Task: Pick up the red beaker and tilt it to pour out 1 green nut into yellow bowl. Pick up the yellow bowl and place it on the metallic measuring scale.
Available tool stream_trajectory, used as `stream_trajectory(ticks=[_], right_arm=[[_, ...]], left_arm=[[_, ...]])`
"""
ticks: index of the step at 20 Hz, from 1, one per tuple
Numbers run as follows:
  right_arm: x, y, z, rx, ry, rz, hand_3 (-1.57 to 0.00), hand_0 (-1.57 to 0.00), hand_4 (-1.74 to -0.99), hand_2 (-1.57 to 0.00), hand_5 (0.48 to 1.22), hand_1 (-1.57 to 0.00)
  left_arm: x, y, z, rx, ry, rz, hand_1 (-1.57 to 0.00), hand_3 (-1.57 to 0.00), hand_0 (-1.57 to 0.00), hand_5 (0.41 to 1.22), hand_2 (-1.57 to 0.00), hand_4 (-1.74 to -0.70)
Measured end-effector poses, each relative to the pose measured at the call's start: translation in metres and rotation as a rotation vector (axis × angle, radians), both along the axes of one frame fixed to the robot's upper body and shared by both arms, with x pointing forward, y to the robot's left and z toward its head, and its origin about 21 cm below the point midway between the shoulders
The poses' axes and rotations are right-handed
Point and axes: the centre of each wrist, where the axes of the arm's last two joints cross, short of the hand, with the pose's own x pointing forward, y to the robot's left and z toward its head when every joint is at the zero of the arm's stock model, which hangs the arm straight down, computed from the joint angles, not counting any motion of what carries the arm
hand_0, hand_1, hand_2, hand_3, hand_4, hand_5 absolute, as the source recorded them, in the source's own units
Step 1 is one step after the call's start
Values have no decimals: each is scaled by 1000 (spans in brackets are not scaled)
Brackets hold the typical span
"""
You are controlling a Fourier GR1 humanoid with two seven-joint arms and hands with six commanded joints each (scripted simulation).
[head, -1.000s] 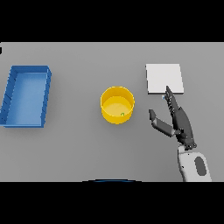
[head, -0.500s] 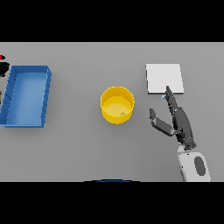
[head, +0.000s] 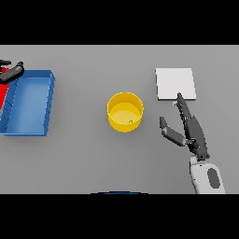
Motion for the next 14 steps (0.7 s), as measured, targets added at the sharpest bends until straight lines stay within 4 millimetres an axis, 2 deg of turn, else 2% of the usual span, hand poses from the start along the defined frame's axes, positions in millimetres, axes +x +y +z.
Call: stream_trajectory(ticks=[2,5,7,11,14], right_arm=[[1,0,2,-1,5,3,1,1,-1315,1,724,1],[1,0,1,-8,2,6,1,1,-1307,1,717,1],[1,0,1,-24,1,-3,1,1,-1300,1,717,1],[7,6,3,-25,22,-1,1,1,-1281,1,688,1],[14,6,18,-182,-4,-6,1,1,-1190,1,663,1]], left_arm=[[3,-2,0,32,32,-26,-271,-151,-321,659,-244,-794],[5,0,-1,66,69,-36,-138,-77,-164,655,-124,-775],[3,2,-2,92,83,-37,-88,-49,-105,655,-79,-746],[0,-7,-8,91,28,-34,-36,-19,-42,664,-32,-728],[2,-11,-6,72,1,-31,-18,-9,-21,682,-16,-716]])
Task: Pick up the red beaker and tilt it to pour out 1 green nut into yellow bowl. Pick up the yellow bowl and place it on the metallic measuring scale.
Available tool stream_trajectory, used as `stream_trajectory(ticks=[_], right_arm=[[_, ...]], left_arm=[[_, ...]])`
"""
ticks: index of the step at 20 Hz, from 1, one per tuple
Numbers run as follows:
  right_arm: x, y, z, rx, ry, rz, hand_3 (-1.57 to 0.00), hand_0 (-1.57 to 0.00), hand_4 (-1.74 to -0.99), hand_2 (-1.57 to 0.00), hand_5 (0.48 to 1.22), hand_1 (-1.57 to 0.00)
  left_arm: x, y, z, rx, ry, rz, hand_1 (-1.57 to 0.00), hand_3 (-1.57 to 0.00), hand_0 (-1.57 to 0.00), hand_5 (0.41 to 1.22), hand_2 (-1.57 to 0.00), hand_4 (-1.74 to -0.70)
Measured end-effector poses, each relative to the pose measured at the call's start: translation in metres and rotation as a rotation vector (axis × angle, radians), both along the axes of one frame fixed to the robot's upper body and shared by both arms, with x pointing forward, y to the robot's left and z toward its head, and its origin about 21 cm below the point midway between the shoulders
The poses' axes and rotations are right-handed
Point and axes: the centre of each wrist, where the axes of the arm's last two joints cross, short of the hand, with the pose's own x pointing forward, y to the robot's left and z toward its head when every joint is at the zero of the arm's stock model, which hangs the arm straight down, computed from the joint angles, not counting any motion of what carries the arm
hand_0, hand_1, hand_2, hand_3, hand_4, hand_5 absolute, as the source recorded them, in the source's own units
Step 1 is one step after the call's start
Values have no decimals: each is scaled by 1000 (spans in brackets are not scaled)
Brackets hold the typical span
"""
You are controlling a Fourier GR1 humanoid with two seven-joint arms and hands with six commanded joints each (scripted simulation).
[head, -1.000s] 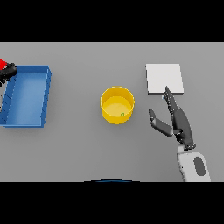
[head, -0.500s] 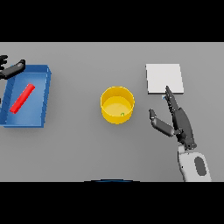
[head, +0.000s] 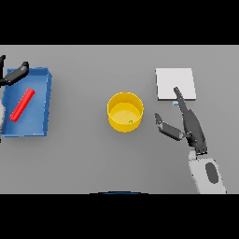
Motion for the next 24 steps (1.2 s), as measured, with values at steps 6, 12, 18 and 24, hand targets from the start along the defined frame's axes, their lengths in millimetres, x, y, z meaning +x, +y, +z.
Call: stream_trajectory(ticks=[6,12,18,24], right_arm=[[37,14,30,-245,-58,326,1,-3,-1260,1,656,1],[56,38,49,-615,-109,531,1,0,-1229,1,616,1],[71,62,61,-826,-113,714,1,1,-1212,1,638,1],[77,76,46,-923,-84,819,1,1,-1224,1,653,1]], left_arm=[[-3,-2,4,-24,-40,-9,-4,-2,-5,709,-3,-739],[-6,2,-2,-31,-34,-16,0,0,-1,713,0,-751],[-5,5,-1,-52,-47,-28,1,1,1,720,1,-762],[-7,7,-2,-81,-69,-26,1,1,1,728,1,-786]])
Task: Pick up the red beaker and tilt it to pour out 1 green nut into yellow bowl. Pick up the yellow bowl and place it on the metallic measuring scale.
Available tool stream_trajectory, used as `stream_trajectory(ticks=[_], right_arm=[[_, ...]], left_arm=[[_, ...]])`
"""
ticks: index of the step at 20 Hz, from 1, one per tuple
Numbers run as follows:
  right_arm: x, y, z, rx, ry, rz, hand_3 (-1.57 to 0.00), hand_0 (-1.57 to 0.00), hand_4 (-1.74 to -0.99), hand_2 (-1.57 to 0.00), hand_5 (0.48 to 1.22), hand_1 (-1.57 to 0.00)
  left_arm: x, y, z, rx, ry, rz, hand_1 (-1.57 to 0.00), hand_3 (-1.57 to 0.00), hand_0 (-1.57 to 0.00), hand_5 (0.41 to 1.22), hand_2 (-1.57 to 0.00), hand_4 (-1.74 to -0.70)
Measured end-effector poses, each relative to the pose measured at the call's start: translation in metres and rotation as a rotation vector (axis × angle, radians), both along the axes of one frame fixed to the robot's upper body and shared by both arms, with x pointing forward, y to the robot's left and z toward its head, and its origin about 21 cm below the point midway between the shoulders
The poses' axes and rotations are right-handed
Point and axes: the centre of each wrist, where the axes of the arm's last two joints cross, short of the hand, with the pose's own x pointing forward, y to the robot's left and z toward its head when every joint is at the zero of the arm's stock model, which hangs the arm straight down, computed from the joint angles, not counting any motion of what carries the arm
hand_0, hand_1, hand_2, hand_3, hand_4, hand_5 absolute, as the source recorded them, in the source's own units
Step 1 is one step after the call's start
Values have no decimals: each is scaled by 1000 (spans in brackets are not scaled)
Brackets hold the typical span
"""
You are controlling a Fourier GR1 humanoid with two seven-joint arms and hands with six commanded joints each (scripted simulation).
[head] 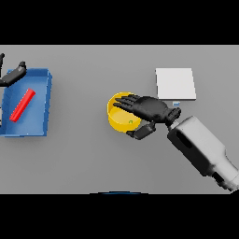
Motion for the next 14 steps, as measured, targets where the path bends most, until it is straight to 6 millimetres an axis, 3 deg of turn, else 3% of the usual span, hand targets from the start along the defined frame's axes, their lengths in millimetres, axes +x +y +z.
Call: stream_trajectory(ticks=[14], right_arm=[[13,6,-21,-130,68,64,-15,1,-1286,-4,710,1]], left_arm=[[0,-7,-2,-1,0,-7,1,1,1,728,1,-794]])
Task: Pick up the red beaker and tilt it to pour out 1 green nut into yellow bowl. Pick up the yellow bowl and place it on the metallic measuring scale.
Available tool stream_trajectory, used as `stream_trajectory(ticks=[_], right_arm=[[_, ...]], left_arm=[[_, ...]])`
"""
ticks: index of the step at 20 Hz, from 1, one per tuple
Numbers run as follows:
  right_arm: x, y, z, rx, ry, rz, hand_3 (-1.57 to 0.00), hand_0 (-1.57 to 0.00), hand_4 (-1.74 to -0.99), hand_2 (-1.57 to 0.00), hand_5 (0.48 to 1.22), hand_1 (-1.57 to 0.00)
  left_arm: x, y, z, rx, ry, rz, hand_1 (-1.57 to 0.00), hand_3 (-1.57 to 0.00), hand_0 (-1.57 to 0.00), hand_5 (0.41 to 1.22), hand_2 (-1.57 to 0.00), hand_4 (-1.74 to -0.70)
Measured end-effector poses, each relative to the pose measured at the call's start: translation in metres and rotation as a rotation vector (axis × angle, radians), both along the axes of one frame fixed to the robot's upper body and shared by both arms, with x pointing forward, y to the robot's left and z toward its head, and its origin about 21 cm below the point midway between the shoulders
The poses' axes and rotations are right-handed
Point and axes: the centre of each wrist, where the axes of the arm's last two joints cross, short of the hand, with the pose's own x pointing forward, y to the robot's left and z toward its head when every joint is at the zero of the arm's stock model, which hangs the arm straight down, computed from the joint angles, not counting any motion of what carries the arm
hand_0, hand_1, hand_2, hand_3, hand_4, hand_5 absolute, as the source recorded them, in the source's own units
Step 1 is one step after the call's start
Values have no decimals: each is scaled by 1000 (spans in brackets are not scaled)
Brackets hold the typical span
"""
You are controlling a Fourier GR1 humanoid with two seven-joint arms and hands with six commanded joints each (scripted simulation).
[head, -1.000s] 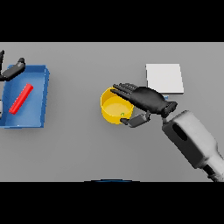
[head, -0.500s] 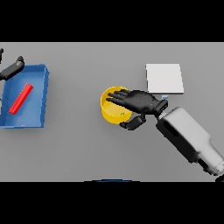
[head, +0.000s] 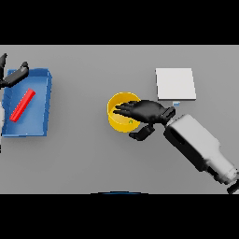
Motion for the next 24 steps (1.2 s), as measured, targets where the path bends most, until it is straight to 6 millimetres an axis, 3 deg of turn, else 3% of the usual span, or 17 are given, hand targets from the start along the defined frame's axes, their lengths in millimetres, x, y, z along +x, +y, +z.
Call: stream_trajectory(ticks=[3,5,7,9,11,12,15,19,24], right_arm=[[2,2,-5,16,3,18,-60,1,-1293,-27,738,1],[1,8,-7,24,16,4,-121,1,-1333,-84,800,-14],[4,8,-5,24,17,-4,-243,-173,-1396,-204,875,-145],[4,8,-6,8,22,9,-419,-469,-1479,-379,999,-376],[2,8,-7,-5,15,24,-834,-780,-1469,-590,1079,-649],[1,6,-6,0,16,23,-978,-938,-1521,-787,1108,-806],[2,7,-2,3,30,13,-1054,-1247,-1621,-1169,1163,-1179],[2,5,3,-18,17,8,-1153,-1438,-1683,-1406,1197,-1411],[4,1,24,-9,8,-10,-1357,-1528,-1714,-1517,1213,-1518]], left_arm=[[-3,3,6,-2,-15,0,1,1,1,730,1,-793],[-1,3,4,1,-3,10,1,1,1,732,1,-793],[-3,3,3,-4,-6,5,1,1,1,730,1,-796],[-3,0,2,0,-10,1,1,1,1,729,1,-793],[-5,1,1,-3,-6,6,1,1,1,732,1,-788],[-1,-1,6,3,-4,12,1,1,1,733,1,-791],[-1,3,6,0,-8,10,1,1,1,735,1,-793],[-1,4,3,-4,-4,-2,1,1,1,727,1,-790],[-4,7,2,4,-8,3,1,1,1,727,1,-784]])
